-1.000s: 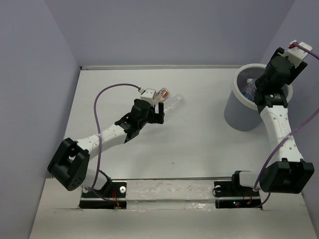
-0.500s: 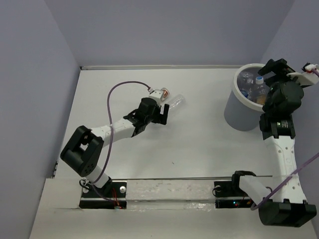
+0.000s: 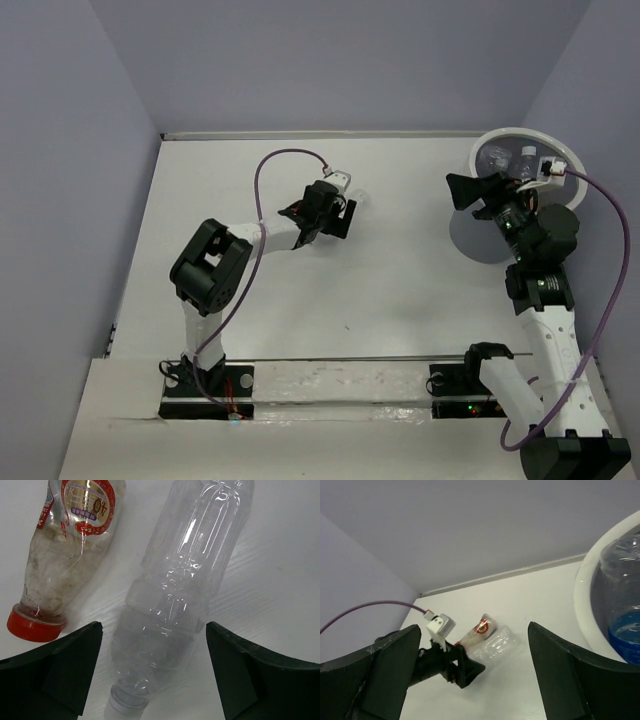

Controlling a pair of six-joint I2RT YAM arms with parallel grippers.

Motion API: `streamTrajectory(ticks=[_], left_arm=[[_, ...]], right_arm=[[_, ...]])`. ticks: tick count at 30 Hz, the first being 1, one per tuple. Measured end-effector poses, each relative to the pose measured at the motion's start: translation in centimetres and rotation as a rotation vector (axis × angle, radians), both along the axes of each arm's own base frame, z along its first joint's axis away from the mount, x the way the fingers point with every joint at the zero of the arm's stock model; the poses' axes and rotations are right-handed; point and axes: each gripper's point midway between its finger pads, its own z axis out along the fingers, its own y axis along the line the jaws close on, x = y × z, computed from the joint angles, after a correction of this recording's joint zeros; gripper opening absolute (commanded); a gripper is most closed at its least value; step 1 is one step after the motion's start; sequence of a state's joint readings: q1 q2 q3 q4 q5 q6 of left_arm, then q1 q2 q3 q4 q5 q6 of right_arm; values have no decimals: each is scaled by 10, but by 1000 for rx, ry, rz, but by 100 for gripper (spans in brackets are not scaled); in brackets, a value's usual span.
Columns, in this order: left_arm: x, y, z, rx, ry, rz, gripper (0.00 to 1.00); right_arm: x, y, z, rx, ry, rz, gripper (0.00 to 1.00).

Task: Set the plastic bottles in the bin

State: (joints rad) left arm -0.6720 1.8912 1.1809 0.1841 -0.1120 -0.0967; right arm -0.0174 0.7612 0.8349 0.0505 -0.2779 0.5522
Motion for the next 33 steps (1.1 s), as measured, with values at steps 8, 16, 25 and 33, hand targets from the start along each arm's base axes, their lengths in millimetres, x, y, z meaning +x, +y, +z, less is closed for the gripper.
streamTrajectory(ticks=[8, 16, 25, 33], left_arm=[[-4, -7, -15, 15, 27, -18, 45], [-60, -23, -3, -135, 91, -129, 43], [-125, -71, 139, -523, -82, -384, 43], [-162, -87, 143, -593, -18, -509, 43]], right_arm=[[-30, 34, -5, 25, -6, 190, 93], [-38, 67, -55, 83, 132, 337, 96], [-31, 103, -122, 103, 349, 422, 100], [-19, 106, -129, 105, 364, 406, 97]])
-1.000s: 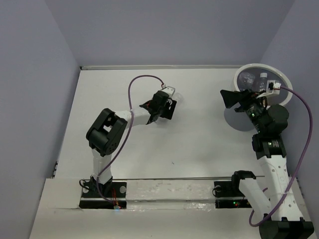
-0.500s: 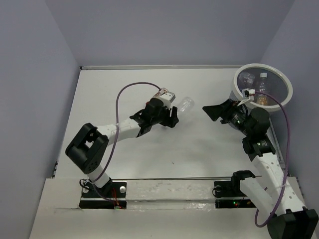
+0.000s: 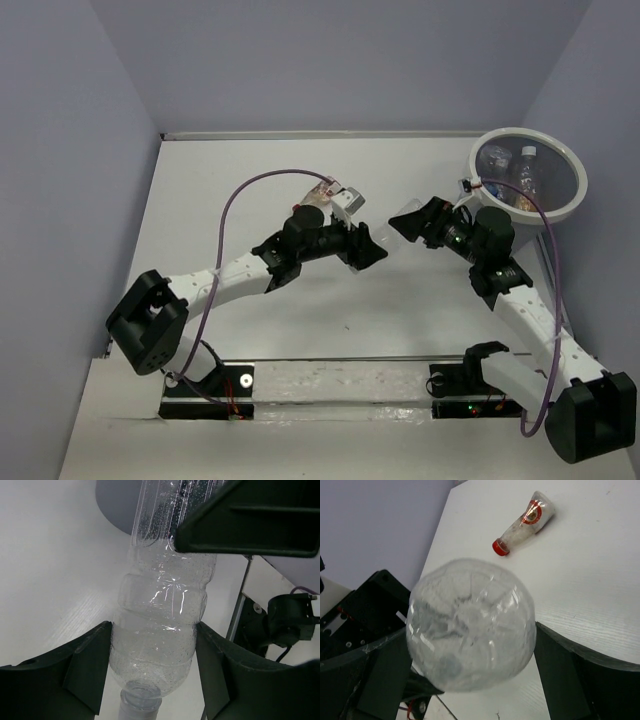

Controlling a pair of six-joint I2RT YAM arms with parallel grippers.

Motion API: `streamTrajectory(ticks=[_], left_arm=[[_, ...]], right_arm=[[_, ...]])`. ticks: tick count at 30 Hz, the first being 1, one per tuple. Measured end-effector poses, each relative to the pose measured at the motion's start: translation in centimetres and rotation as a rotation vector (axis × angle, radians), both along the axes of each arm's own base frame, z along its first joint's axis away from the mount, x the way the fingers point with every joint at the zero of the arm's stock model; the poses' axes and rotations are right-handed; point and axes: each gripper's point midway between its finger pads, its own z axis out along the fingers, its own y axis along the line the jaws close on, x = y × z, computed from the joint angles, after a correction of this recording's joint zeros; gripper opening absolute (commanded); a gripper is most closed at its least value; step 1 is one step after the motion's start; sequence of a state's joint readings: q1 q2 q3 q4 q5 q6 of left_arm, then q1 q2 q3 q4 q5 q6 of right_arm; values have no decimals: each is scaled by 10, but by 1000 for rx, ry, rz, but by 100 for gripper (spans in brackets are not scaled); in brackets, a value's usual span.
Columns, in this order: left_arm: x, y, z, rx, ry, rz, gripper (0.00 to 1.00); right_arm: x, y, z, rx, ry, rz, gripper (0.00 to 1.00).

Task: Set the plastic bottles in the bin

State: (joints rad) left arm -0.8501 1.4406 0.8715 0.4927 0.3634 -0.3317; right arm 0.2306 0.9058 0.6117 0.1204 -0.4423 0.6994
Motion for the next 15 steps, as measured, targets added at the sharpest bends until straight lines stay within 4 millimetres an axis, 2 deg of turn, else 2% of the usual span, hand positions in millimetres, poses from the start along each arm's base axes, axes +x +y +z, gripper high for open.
streamTrajectory(ticks=[4, 5, 6, 7, 8, 9, 10, 13, 15], left_arm=[[-12, -2, -5, -3, 25, -43, 48], [-14, -1, -5, -5, 30, -45, 52], [-16, 0, -6, -7, 37, -50, 56], [-17, 1, -5, -10, 39, -50, 70], [-18, 3, -3, -16, 38, -48, 90], [-19, 3, 0, -22, 35, -48, 96], [-19, 4, 6, -36, 26, -46, 99], [-21, 6, 22, -72, 0, -45, 99], [-23, 12, 36, -99, -31, -34, 99]], right_arm=[[7, 2, -1, 10, 0, -2, 74], [8, 3, 0, 15, 0, -2, 66], [9, 4, 1, 15, -4, 0, 64], [9, 4, 2, 18, -5, 1, 62], [10, 5, 7, 28, -9, 0, 54], [11, 6, 10, 33, -15, 0, 50], [12, 6, 18, 41, -30, -4, 45], [15, 2, 36, 39, -74, -35, 40], [19, -3, 56, 29, -111, -70, 38]])
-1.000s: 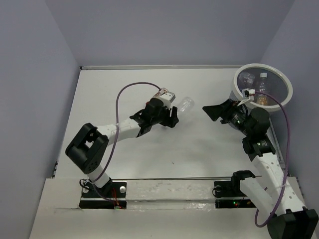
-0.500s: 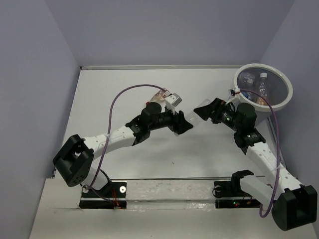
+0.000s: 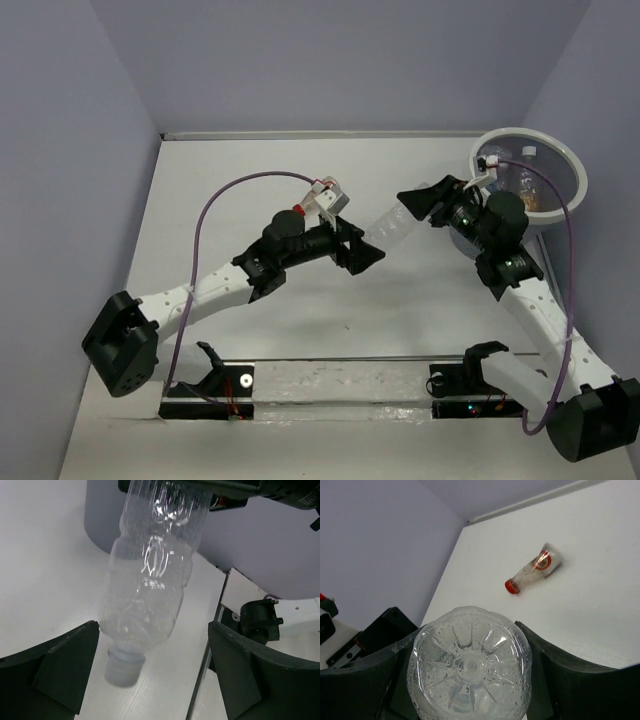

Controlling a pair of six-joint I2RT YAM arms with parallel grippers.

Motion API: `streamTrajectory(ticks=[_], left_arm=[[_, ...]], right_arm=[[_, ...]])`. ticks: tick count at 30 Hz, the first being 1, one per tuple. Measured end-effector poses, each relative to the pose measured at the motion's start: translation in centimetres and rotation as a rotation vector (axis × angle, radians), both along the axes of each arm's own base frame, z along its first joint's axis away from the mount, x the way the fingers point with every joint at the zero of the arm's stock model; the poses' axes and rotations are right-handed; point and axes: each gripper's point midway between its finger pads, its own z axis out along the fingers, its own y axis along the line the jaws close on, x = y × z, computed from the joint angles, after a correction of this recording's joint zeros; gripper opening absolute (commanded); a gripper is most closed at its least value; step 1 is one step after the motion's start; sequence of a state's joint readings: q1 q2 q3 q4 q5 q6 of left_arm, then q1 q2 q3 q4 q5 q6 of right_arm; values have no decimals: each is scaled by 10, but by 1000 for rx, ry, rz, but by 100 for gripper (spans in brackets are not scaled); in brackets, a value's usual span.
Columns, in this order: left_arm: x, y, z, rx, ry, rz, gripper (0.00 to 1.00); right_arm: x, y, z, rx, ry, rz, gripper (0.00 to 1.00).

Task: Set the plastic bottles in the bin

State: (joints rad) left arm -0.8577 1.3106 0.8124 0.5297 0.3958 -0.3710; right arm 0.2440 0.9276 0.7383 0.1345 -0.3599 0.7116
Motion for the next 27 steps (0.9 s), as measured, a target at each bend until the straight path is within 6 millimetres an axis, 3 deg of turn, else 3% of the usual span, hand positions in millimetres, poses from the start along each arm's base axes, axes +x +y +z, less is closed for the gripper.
streamTrajectory(ticks=[2, 6, 7, 10, 13, 16, 20, 23, 27], left_arm=[[0, 8, 8, -11, -23, 32, 99], [0, 37, 20, -9, -73, 136, 99], [3, 44, 21, 0, -83, 176, 99], [14, 60, 18, 38, -92, 284, 99], [24, 72, 0, 96, -79, 360, 99], [27, 80, -26, 160, -57, 393, 99], [32, 93, -52, 237, -48, 453, 99], [38, 102, -62, 267, -39, 492, 99], [44, 107, -73, 303, -27, 529, 99]], right_arm=[[7, -9, 24, -25, -43, -59, 35], [21, -52, 114, -98, -224, -307, 32], [22, -60, 128, -109, -252, -352, 32], [14, -117, 210, -151, -403, -655, 32], [6, -175, 252, -236, -453, -963, 32], [4, -229, 256, -372, -416, -1215, 32], [14, -287, 224, -605, -256, -1422, 33], [31, -297, 184, -760, -110, -1405, 32], [31, -298, 152, -852, -14, -1360, 31]])
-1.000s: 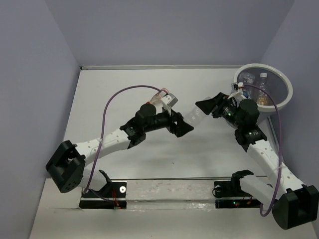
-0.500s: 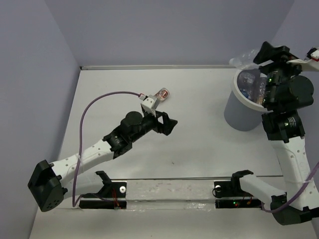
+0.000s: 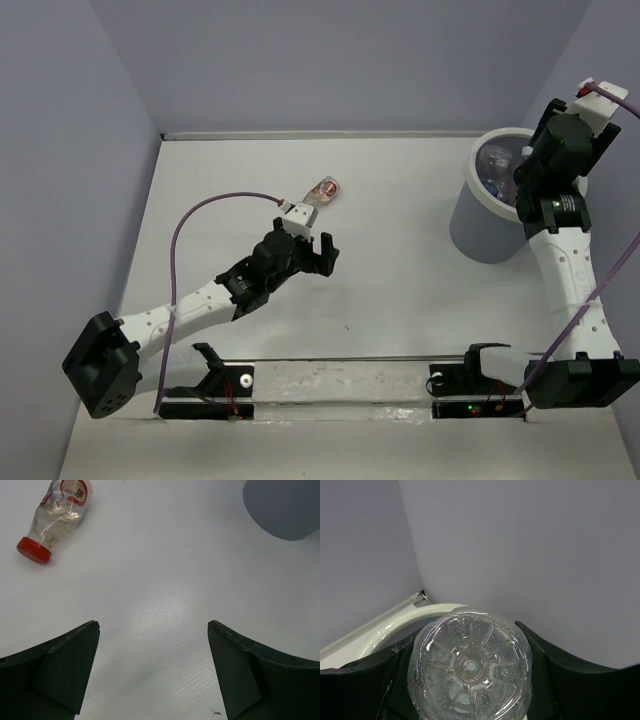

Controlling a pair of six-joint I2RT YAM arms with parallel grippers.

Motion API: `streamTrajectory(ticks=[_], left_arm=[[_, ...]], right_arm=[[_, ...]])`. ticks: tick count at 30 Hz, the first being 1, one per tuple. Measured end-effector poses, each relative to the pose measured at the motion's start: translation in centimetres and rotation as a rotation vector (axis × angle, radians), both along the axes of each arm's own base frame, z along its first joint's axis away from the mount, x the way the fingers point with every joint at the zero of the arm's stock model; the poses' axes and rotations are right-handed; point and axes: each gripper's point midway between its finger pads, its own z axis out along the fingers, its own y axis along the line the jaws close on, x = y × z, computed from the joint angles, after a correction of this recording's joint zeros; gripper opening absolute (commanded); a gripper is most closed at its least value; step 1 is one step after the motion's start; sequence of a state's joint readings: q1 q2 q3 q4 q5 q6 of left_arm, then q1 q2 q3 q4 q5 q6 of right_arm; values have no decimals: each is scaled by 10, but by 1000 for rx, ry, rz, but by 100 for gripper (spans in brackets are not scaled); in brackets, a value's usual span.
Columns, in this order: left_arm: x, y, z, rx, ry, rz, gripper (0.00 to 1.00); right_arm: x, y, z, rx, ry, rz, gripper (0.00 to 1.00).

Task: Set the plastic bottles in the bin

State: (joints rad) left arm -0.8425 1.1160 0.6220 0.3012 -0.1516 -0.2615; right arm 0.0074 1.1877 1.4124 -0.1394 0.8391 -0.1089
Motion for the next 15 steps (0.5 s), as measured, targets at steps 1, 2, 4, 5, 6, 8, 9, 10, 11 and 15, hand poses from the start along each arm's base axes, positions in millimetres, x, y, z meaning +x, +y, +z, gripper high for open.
streamTrajectory(ticks=[1, 2, 4, 5, 6, 8, 9, 10, 11, 15], left_arm=[[1, 1, -3, 8, 4, 7, 99], [2, 2, -5, 16, 9, 13, 99], [3, 3, -9, 27, 14, 22, 99], [4, 4, -11, 33, 16, 27, 99], [5, 4, -12, 37, 17, 32, 99], [8, 8, -16, 49, 21, 49, 99], [9, 9, -18, 53, 24, 55, 99], [12, 11, -22, 63, 31, 67, 99], [14, 13, -25, 71, 37, 76, 99], [25, 23, -43, 120, 76, 120, 99]], right_arm=[[-1, 0, -6, 4, 21, 0, 31], [-1, -1, -14, 15, 52, 3, 31], [0, 1, -24, 36, 81, 21, 40], [1, 2, -30, 52, 100, 32, 46], [5, 3, -35, 65, 119, 42, 55], [16, 4, -48, 100, 154, 65, 83], [23, 4, -55, 117, 168, 76, 89], [29, 4, -65, 135, 187, 86, 94], [35, 3, -75, 162, 202, 93, 100], [55, 1, -106, 250, 271, 130, 100]])
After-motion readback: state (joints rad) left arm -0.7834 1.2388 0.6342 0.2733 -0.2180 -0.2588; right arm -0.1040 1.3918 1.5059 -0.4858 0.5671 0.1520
